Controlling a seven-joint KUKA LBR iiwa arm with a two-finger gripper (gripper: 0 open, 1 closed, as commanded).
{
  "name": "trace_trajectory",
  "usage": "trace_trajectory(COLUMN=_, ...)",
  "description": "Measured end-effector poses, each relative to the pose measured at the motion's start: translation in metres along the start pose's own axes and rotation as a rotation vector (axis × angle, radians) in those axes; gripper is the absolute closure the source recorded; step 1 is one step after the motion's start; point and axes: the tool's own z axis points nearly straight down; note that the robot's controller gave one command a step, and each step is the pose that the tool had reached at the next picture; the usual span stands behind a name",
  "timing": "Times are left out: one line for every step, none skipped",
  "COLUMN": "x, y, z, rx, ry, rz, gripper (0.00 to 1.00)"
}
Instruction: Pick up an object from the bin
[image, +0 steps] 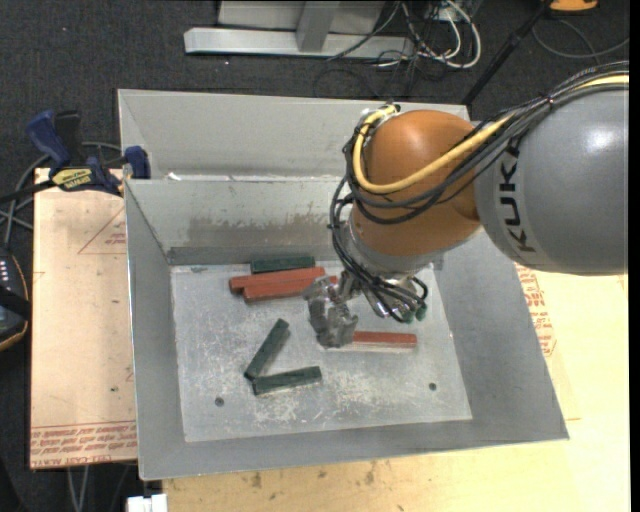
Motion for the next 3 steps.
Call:
trace_trajectory(x=0.001, y=0.001, z=0.003, rx=-0.002, ry=0.007, rz=0.0, gripper=0.0)
trace_trajectory(x=0.023, y=-0.013, z=-0.035, rx=-0.001, ry=0.004, rz=-0.279, gripper=0.0)
trace_trajectory(x=0.027, y=-0.008, z=0.148, rx=-0.008, ry=0.015, rz=-0.337, gripper=0.0)
